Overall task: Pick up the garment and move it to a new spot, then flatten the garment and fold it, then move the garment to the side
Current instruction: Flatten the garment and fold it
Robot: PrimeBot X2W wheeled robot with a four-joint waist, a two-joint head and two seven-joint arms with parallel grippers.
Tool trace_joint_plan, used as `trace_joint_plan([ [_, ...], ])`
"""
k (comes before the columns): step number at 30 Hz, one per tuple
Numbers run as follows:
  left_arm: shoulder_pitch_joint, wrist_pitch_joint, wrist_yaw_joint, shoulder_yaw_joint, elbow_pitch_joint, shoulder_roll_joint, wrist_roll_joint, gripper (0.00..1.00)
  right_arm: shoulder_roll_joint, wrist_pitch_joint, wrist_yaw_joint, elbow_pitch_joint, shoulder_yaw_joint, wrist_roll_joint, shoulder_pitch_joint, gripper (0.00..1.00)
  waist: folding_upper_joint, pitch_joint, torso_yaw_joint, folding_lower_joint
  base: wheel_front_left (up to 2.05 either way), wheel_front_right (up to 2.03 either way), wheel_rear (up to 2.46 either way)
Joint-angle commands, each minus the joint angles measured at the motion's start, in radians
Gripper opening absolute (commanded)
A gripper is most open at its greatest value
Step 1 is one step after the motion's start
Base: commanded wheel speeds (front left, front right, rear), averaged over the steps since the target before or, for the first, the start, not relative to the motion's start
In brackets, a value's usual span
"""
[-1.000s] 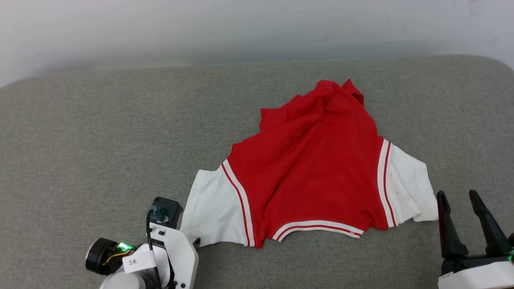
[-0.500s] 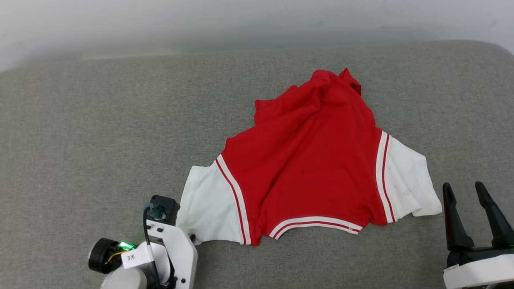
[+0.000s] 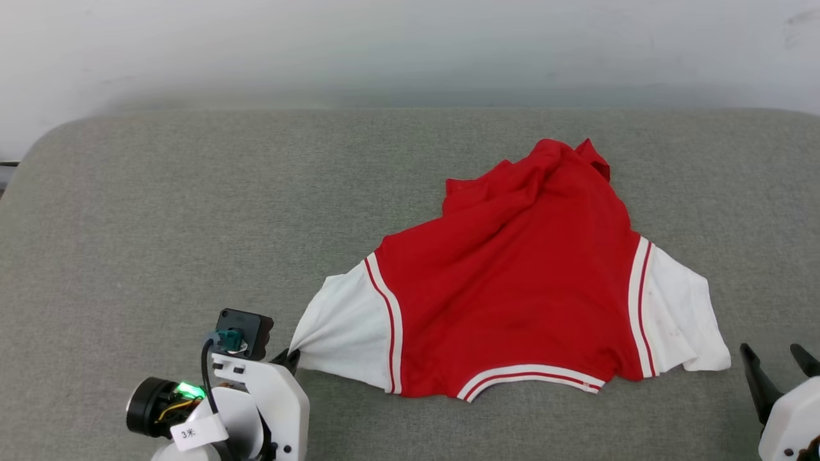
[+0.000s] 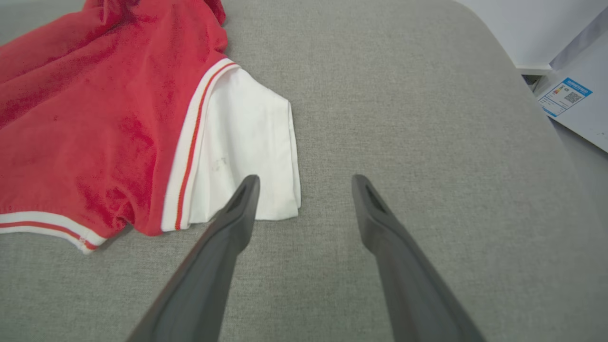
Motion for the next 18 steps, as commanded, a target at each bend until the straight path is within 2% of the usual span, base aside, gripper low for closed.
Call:
trace_joint_plan([
  [1,0.013,0.005,0.005,0.002,-0.018,0.006,0.006,0.0,-0.009,0.038,-0.001,0.004,0.0,0.005,-0.022,1.0,0.0,-0.004,0.008,0.0,0.0,0.0,0.0],
  [5,0.03,0.034,0.02,0.002,-0.108,0.024,0.017,0.0,-0.04,0.238,-0.001,0.015,0.002,0.039,-0.065,1.0,0.0,0.001,0.024,0.0,0.0,0.0,0.0],
  [10,0.04,0.057,0.025,-0.009,-0.174,0.029,0.018,0.0,-0.064,0.415,-0.001,0.051,0.008,0.062,-0.122,1.0,0.0,0.02,0.043,0.0,0.0,0.0,0.0],
  [14,0.031,0.061,0.023,-0.019,-0.196,0.028,0.02,0.0,-0.068,0.502,-0.001,0.093,0.009,0.075,-0.17,1.0,0.0,0.04,0.058,0.0,0.0,0.0,0.0],
  [18,0.014,0.061,0.02,-0.028,-0.204,0.026,0.025,0.0,-0.083,0.523,-0.001,0.136,0.022,0.059,-0.205,1.0,0.0,0.059,0.074,0.0,0.0,0.0,0.0],
])
